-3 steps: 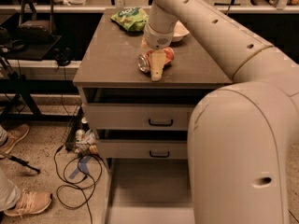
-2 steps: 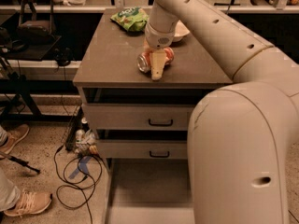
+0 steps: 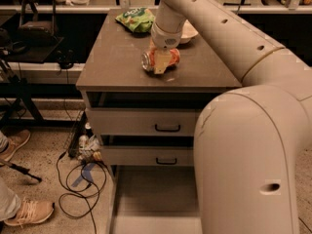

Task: Place coke can into bottom drawer

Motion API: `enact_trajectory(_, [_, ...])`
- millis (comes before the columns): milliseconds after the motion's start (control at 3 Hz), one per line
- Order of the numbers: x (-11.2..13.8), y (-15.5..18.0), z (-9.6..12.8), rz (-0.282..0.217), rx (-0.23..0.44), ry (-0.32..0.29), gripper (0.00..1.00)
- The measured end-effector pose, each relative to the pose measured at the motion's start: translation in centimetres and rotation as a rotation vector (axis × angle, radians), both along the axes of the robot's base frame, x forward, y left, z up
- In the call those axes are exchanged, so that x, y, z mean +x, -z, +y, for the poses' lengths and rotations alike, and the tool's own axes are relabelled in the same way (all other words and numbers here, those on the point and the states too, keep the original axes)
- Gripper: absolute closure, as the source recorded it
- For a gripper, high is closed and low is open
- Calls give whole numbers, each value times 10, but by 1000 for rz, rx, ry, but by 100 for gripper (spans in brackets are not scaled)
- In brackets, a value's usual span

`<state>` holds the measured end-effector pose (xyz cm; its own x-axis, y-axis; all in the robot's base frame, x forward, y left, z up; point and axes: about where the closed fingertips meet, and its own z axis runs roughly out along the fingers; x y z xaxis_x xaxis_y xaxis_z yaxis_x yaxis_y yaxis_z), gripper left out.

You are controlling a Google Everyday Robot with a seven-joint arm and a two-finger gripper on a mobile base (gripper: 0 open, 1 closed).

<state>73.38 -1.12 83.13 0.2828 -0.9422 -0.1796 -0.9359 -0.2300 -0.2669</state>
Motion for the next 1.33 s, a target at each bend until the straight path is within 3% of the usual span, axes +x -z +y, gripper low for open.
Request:
enact_trajectory(333, [-19,-36,-42,-59,-18,56,100])
enact_trajectory(667, [-58,-92,-100,-151,-41,143,100])
enact_trajectory(1000, [-58,-92,-100,-151,-41,143,100])
enact_trajectory(1333, [-88,-62,-98,-25,-36,173,100])
